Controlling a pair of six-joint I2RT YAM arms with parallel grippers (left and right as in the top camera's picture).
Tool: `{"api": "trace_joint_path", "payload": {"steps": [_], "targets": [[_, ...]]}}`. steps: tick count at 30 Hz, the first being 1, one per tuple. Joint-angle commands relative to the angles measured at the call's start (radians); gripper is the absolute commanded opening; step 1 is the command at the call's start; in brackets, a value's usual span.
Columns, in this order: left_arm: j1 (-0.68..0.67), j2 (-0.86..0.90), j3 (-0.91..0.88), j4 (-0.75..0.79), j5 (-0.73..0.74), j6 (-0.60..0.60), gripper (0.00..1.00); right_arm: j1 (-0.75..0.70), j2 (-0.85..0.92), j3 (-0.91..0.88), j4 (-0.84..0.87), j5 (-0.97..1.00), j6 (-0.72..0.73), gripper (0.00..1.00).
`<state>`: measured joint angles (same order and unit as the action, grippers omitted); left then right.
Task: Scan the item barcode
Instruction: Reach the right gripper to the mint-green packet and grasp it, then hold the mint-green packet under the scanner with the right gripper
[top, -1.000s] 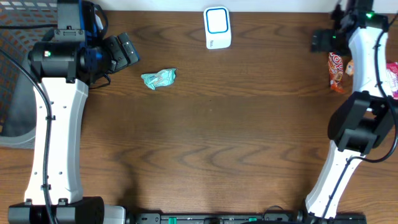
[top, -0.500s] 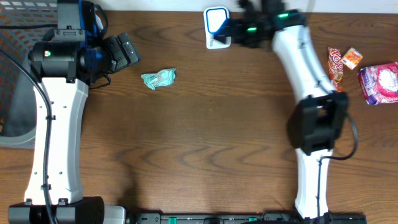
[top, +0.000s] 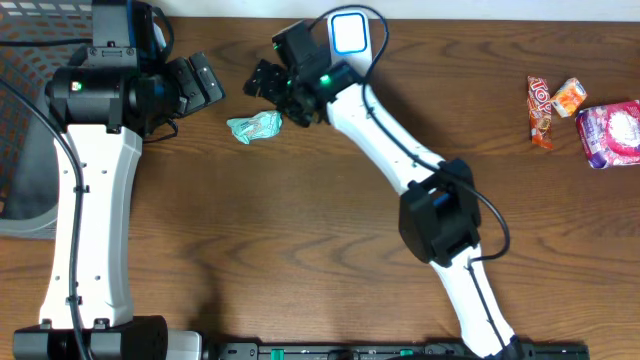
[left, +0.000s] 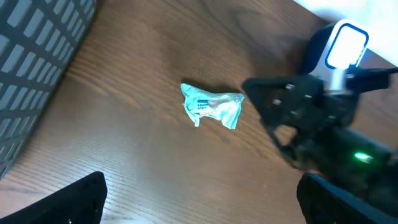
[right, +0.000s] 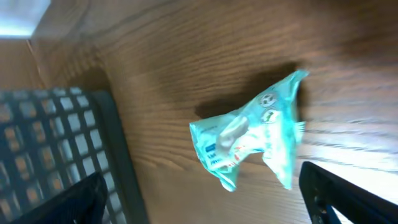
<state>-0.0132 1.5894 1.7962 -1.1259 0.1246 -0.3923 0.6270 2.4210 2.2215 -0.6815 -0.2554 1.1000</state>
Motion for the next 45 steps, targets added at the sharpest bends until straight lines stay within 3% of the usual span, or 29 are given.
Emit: {"api": "trace_joint_path", "payload": {"steps": [1, 10, 19, 21, 33, 35, 39, 45], "targets": [[0.005, 0.005, 0.000, -0.003, -0.006, 0.006, 0.98, 0.017, 0.045, 0.002, 0.025, 0.055, 0.170, 0.92], [0.005, 0.005, 0.000, -0.003, -0.006, 0.006, 0.98, 0.055, 0.149, 0.002, 0.096, -0.009, 0.305, 0.85], [0.005, 0.005, 0.000, -0.003, -0.006, 0.006, 0.98, 0.035, 0.167, 0.002, 0.056, 0.038, 0.221, 0.59], [0.005, 0.005, 0.000, -0.003, -0.006, 0.006, 0.98, 0.020, 0.167, 0.002, 0.016, 0.042, 0.204, 0.57], [0.005, 0.005, 0.000, -0.003, -0.006, 0.006, 0.98, -0.112, 0.107, 0.002, -0.095, -0.044, -0.263, 0.34], [0.005, 0.005, 0.000, -0.003, -0.006, 0.006, 0.98, -0.126, 0.092, 0.003, -0.117, -0.055, -0.297, 0.19], [0.005, 0.005, 0.000, -0.003, -0.006, 0.006, 0.98, -0.150, 0.059, 0.003, -0.151, -0.054, -0.349, 0.01], [0.005, 0.005, 0.000, -0.003, -0.006, 0.006, 0.98, -0.191, -0.060, 0.003, -0.119, -0.028, -0.435, 0.01]]}}
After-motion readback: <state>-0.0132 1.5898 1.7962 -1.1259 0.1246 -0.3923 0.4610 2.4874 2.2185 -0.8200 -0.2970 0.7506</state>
